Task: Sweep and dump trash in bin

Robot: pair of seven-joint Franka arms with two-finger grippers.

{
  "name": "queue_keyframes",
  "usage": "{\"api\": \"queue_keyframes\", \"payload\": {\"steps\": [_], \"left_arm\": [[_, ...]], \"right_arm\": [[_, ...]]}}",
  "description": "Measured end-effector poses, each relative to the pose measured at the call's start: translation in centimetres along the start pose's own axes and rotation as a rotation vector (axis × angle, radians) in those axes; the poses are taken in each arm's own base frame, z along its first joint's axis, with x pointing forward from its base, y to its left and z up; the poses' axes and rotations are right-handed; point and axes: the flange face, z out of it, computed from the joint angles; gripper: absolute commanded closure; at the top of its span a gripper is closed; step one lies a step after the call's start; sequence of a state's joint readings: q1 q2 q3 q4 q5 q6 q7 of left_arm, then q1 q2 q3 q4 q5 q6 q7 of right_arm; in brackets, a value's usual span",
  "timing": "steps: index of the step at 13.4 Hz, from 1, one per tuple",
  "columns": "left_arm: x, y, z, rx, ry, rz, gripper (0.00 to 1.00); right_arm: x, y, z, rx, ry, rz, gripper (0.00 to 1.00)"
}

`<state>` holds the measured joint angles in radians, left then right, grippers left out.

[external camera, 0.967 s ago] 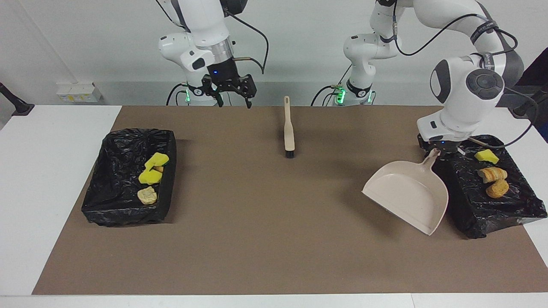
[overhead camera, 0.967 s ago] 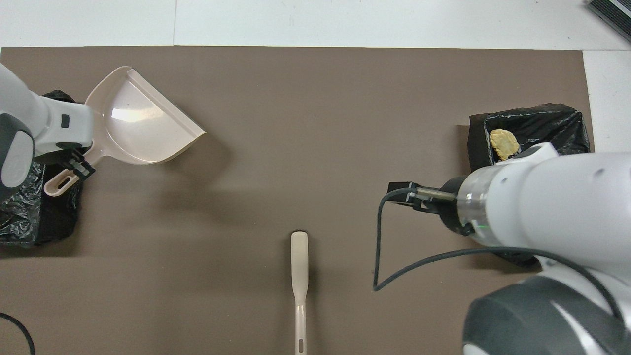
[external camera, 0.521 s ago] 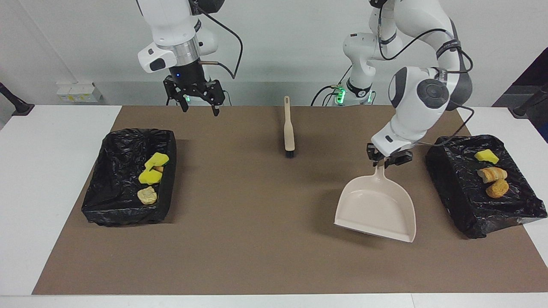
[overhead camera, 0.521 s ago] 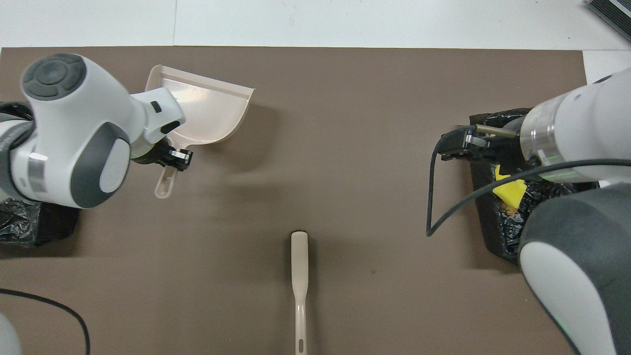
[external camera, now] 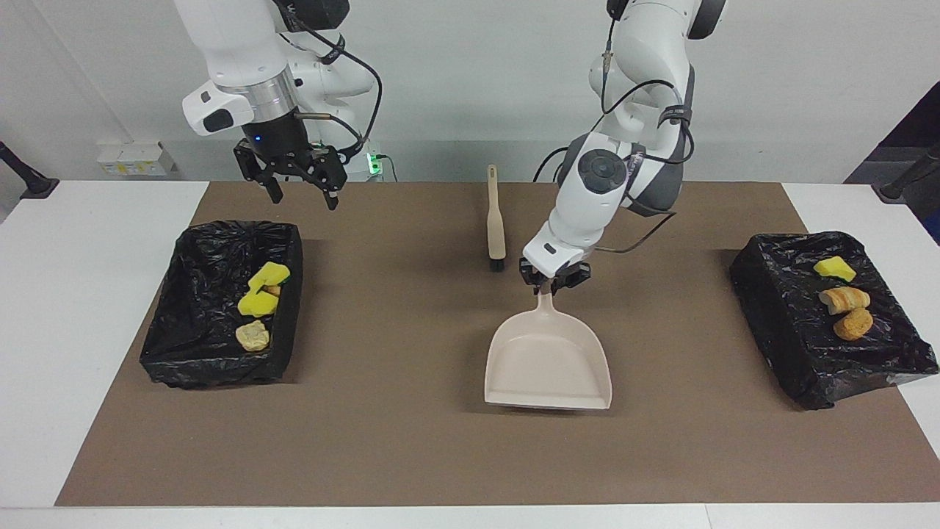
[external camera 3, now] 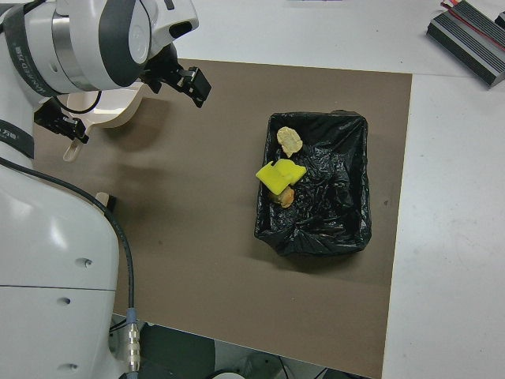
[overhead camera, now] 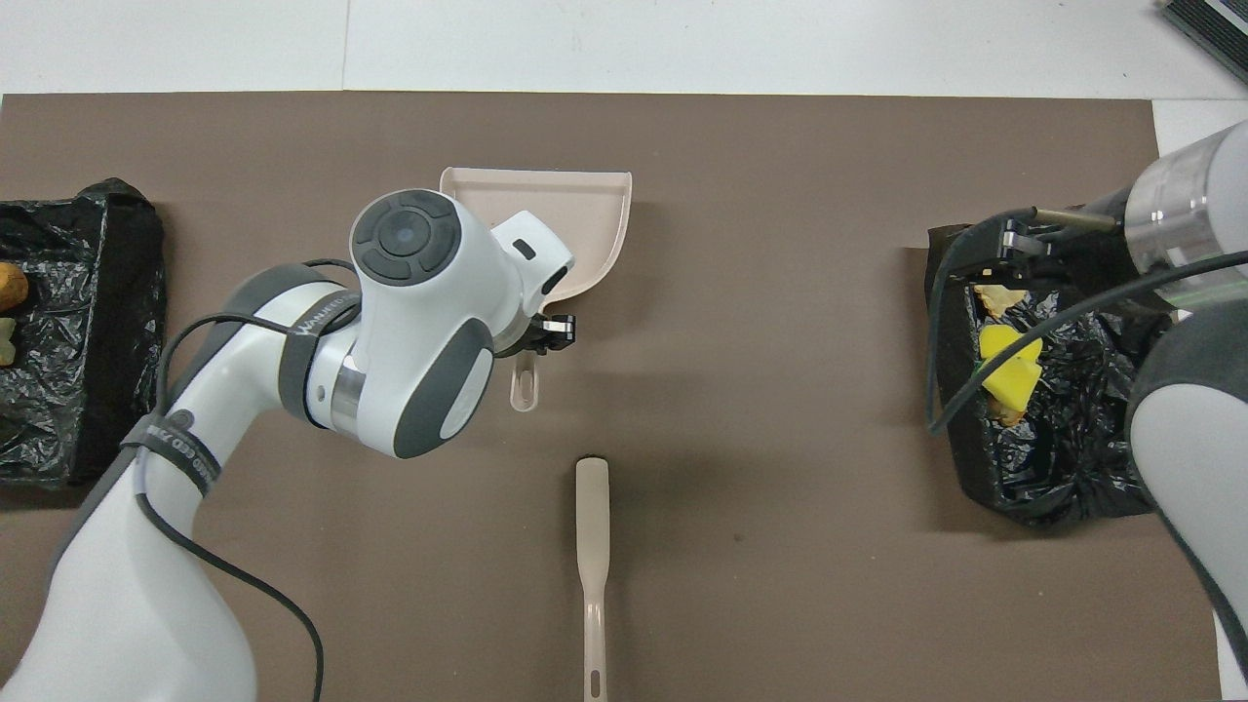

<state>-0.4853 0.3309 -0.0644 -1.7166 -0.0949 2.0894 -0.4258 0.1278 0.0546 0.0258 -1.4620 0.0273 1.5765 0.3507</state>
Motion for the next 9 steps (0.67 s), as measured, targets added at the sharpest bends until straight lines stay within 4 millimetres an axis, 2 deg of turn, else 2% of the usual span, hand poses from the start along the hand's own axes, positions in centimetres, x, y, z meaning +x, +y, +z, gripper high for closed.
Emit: {"api": "queue_keyframes", "payload": {"steps": [2, 8, 9], "left_arm": [[-0.2, 1.7, 1.3, -0.008, 0.012, -0.015, 1.00], [-1.2, 4.5, 3.4, -0.015, 0.016, -0.074, 1.00], [-1.5, 5.1, 3.9, -0.018, 0.020, -0.091, 0.97]], "right_arm": [[-0.1, 1.0, 0.0, -0.008, -0.014, -0.009, 0.00], [-1.3, 3.5, 0.3, -0.026, -0.035, -0.031, 0.00], [-1.3, 4.0, 0.2, -0.026, -0.034, -0.034, 0.00]]}}
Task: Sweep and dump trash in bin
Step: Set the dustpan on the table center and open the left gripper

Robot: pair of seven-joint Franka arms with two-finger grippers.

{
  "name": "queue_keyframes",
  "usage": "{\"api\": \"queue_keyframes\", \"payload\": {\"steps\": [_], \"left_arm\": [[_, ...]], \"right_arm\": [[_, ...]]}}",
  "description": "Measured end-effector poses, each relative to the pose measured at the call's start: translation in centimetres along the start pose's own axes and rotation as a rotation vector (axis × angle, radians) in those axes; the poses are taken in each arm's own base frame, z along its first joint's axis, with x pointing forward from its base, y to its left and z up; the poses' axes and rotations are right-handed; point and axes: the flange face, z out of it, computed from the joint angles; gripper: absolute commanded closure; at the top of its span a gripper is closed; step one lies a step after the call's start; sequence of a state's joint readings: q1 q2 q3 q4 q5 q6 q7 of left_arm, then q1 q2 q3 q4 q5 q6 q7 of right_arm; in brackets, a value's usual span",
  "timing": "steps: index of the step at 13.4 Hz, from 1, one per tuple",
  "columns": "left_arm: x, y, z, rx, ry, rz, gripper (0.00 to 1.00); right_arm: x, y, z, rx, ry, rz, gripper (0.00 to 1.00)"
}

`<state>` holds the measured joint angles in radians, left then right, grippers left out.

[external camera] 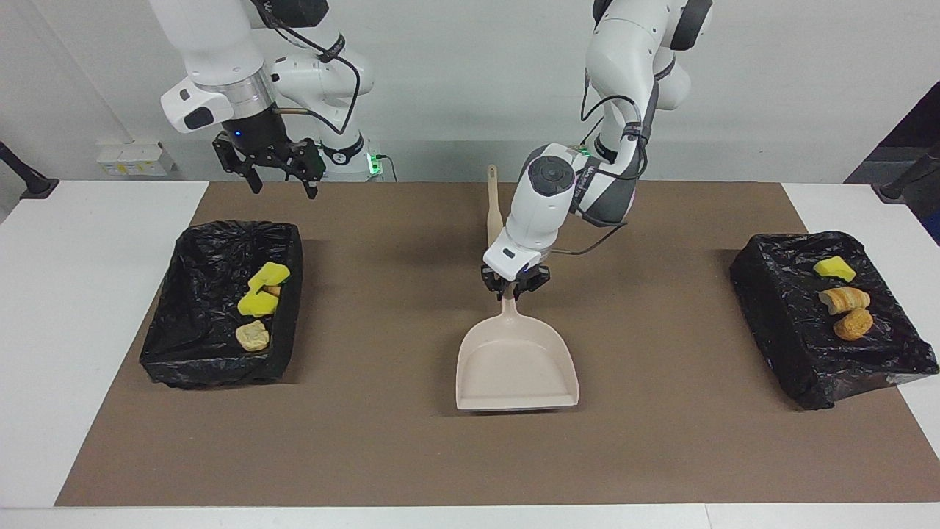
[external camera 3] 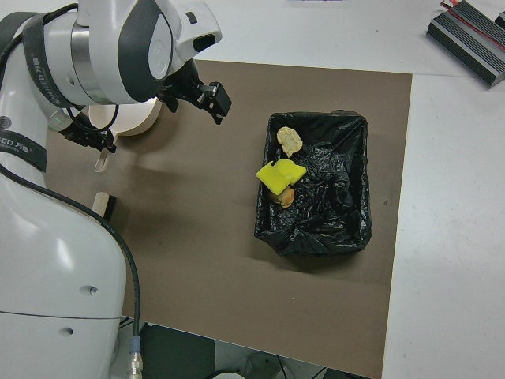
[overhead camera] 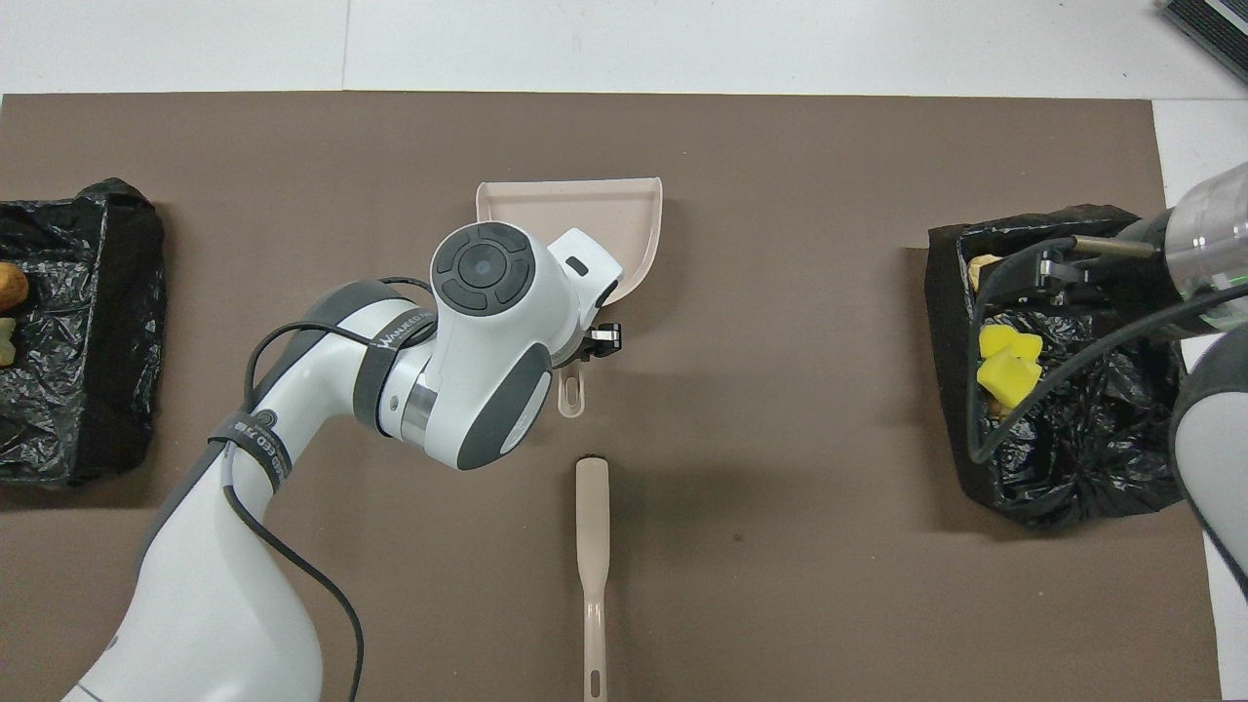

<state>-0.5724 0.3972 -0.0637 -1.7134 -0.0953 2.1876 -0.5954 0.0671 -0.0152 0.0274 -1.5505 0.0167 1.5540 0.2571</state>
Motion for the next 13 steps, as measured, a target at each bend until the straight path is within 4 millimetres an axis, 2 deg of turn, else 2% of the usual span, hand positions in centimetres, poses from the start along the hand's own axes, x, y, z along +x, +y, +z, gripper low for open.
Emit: {"api": "queue_keyframes", "payload": {"steps": [1, 2, 5, 7, 9, 13], "left_arm": [[-0.4, 0.4, 0.5, -0.001, 0.001, -0.007, 0.45], [-0.5, 0.5, 0.9, -0.001, 0.000, -0.013, 0.00], [-0.1, 0.1, 0.6, -0.001, 0.008, -0.033, 0.00], [1.0, -1.2, -1.2, -0.007, 0.030, -0.059, 0.00], [2.6, -4.0, -4.4, -0.015, 0.055, -0.107, 0.00], [7.1, -12.3, -9.8, 0.010, 0.130, -0.153, 0.00]], "right_arm": [[0.0, 0.3, -0.1, 0.000, 0.001, -0.004, 0.00], [0.0, 0.4, -0.1, 0.000, 0.002, -0.005, 0.00], [0.2, 0.7, -0.1, 0.000, 0.002, 0.001, 0.00], [0.5, 1.5, -0.3, 0.001, 0.008, 0.017, 0.00], [0.6, 1.8, -0.6, 0.002, 0.014, 0.021, 0.00], [0.6, 1.7, -0.8, 0.003, 0.019, 0.020, 0.00]]}}
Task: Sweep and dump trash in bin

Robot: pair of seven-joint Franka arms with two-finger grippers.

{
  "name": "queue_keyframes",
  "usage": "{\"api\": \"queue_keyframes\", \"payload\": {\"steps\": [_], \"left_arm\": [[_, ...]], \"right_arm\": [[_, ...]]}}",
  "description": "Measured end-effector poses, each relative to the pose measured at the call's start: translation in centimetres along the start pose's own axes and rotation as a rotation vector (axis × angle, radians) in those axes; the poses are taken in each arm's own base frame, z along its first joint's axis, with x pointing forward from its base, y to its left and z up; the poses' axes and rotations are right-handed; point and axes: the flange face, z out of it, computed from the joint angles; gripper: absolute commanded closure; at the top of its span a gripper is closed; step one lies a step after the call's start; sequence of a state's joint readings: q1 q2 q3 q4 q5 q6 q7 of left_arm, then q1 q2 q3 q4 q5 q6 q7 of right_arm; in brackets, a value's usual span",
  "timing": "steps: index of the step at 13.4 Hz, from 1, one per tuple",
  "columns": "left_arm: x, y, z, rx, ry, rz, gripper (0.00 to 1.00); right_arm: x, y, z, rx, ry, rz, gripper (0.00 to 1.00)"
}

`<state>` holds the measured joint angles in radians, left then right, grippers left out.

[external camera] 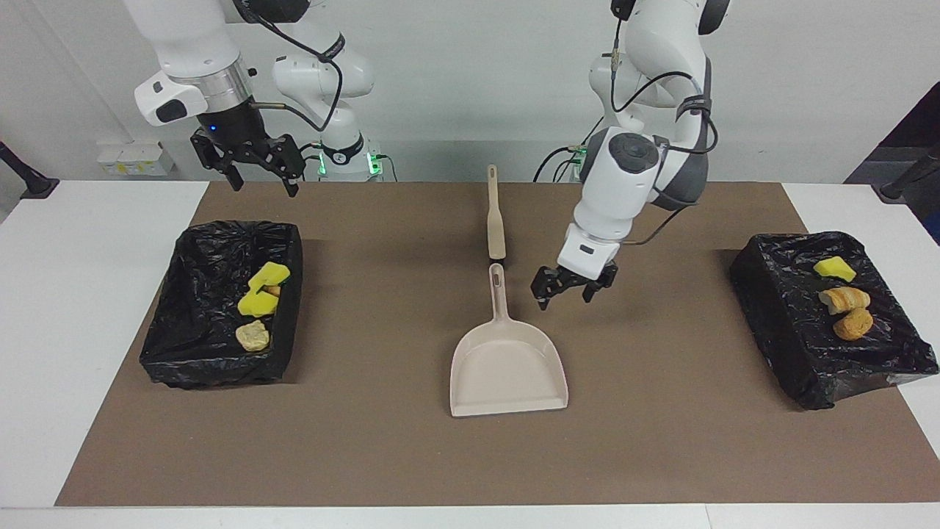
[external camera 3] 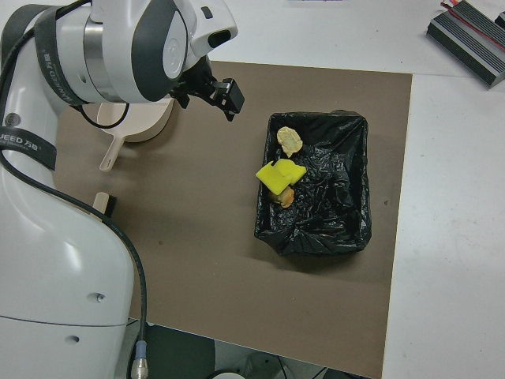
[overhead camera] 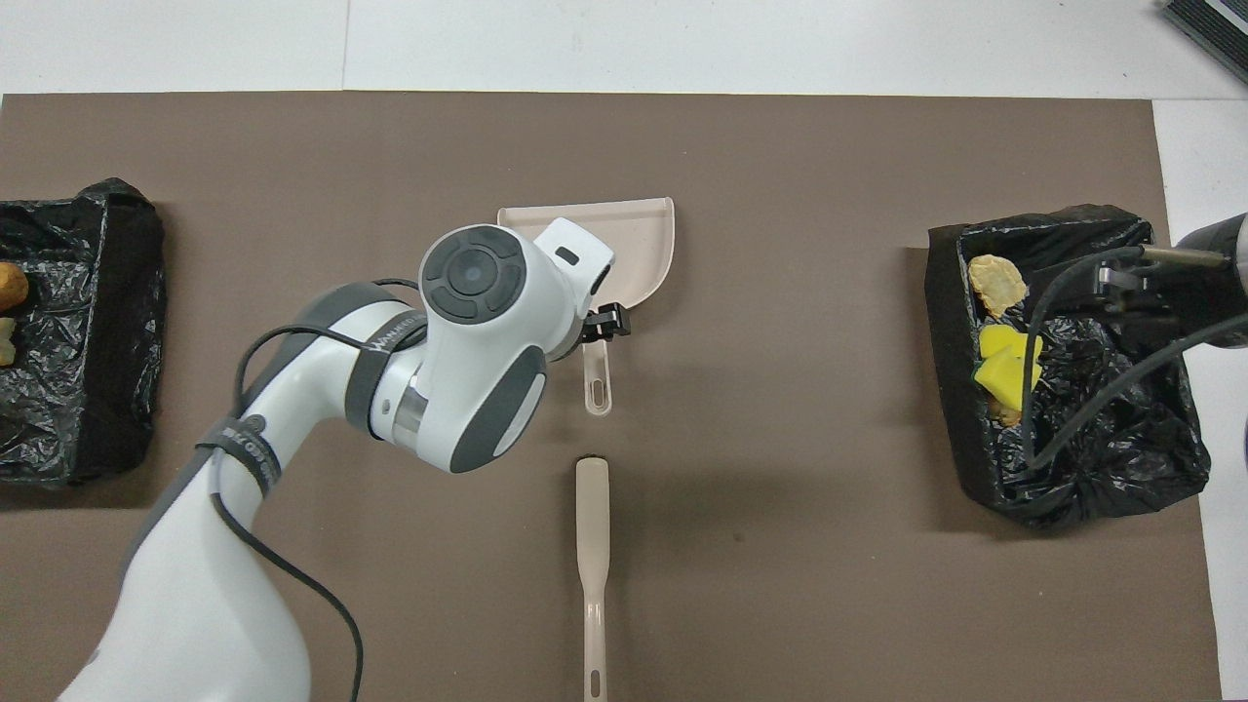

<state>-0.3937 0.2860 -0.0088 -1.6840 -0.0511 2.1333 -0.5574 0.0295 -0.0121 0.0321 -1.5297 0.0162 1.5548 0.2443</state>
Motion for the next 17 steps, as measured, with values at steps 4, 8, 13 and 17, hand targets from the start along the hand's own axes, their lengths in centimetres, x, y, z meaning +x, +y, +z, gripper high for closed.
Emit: {"api": "queue_keyframes", "payload": {"steps": [4, 8, 13, 17], "left_arm": [[4.5, -7.5, -2.0, 0.055, -0.009, 0.063, 0.00], [7.1, -15.2, -5.7, 0.076, -0.027, 0.183, 0.00], [5.6, -19.1, -12.4, 0.081, -0.044, 0.279, 0.00], [3.0, -19.4, -16.1, 0.084, -0.077, 0.287, 0.00]], "right_arm": [[0.1, 0.2, -0.1, 0.001, 0.001, 0.004, 0.00], [0.1, 0.4, -0.1, 0.001, 0.002, 0.008, 0.00], [0.1, 0.4, -0.1, 0.001, 0.002, 0.008, 0.00], [0.1, 0.4, -0.1, 0.001, 0.002, 0.008, 0.00]]}}
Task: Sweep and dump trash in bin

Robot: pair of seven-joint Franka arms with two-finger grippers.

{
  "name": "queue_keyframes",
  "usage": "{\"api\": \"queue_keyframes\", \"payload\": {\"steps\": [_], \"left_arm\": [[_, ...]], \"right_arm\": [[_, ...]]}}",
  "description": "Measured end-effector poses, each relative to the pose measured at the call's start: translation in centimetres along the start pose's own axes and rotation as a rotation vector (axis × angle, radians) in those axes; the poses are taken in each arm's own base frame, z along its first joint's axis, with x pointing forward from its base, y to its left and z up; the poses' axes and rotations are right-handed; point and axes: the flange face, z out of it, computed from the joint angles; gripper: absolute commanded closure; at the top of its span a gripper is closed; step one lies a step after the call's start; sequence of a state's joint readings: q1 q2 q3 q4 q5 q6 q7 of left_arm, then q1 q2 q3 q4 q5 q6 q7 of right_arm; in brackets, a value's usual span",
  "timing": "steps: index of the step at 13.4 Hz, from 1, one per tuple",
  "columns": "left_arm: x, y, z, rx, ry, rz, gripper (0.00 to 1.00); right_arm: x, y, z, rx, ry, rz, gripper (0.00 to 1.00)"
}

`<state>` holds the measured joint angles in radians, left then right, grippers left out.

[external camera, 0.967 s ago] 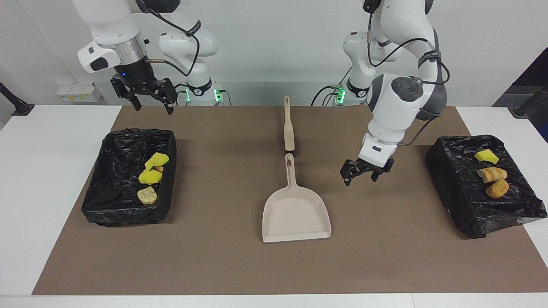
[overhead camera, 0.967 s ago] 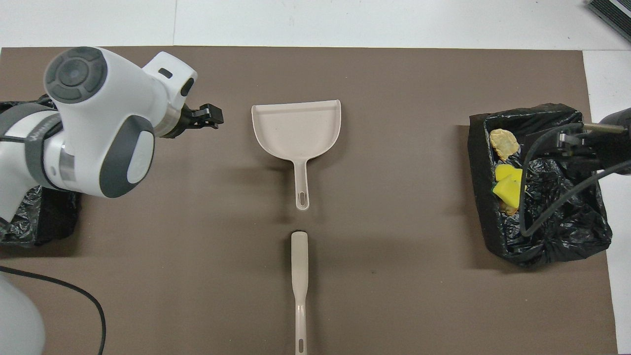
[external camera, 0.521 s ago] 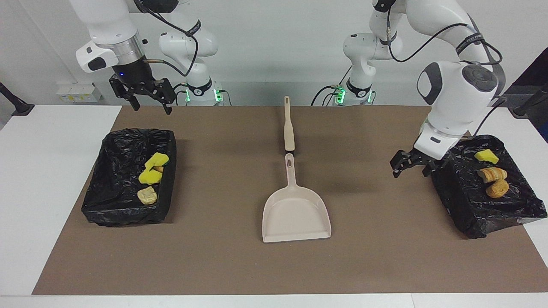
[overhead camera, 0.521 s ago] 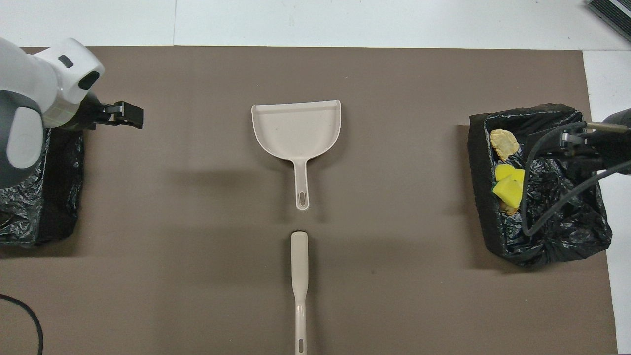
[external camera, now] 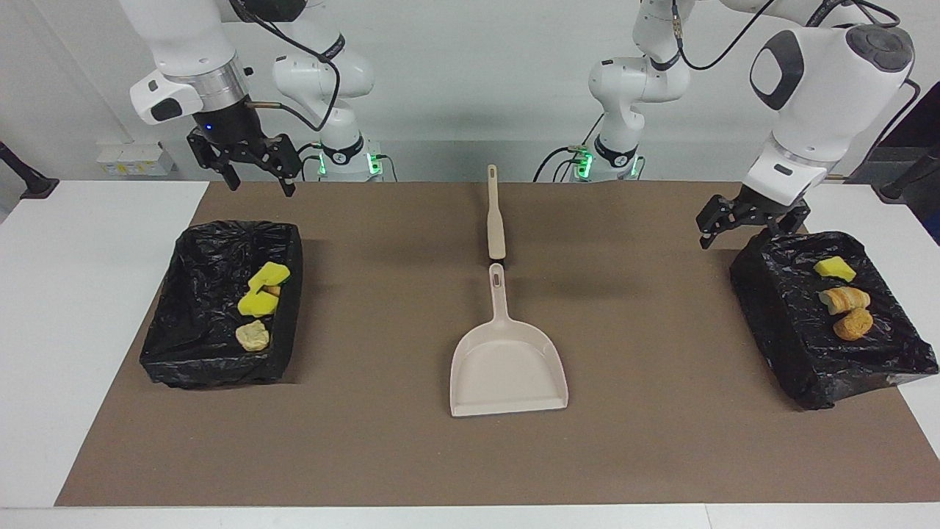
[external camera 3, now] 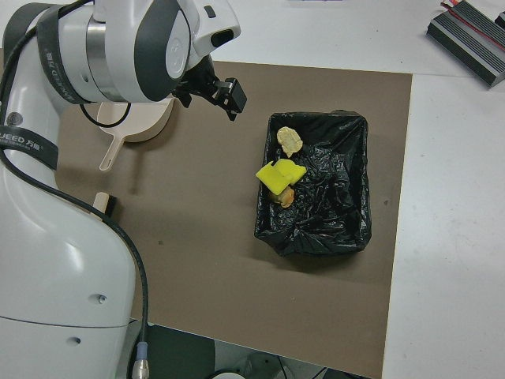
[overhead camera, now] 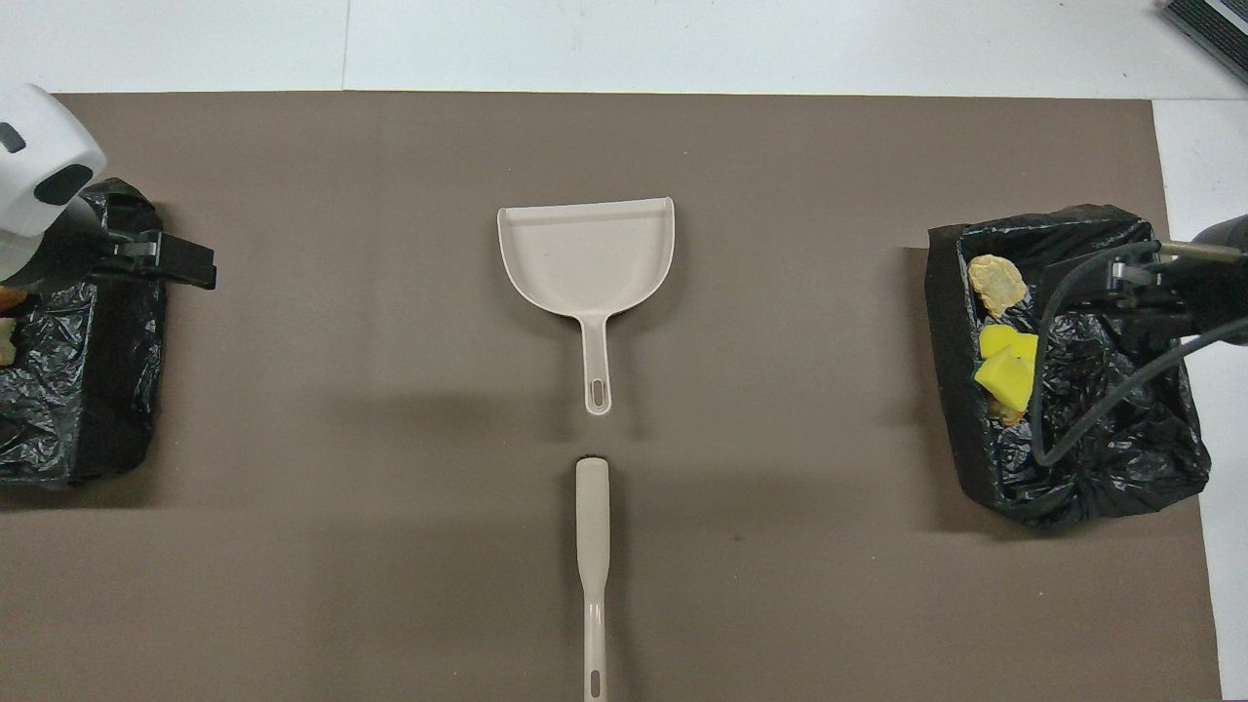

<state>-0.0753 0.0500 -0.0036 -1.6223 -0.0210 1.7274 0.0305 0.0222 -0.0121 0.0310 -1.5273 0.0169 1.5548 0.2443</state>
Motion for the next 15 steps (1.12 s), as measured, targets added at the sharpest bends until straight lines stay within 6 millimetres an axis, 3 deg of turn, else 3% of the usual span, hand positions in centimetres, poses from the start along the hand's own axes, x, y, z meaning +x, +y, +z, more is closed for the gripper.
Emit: {"api": "queue_keyframes", "payload": {"steps": [3, 6, 15], "left_arm": [[-2.3, 0.3, -2.2, -0.002, -0.044, 0.032, 0.00], [-4.2, 0.1, -2.4, -0.002, -0.057, 0.044, 0.00], [-4.3, -0.1, -2.4, -0.002, -0.046, 0.051, 0.00]], "right_arm": [[0.0, 0.0, 0.0, 0.000, 0.000, 0.000, 0.00], [0.0, 0.0, 0.0, 0.000, 0.000, 0.000, 0.00], [0.0, 0.0, 0.0, 0.000, 0.000, 0.000, 0.00]]}}
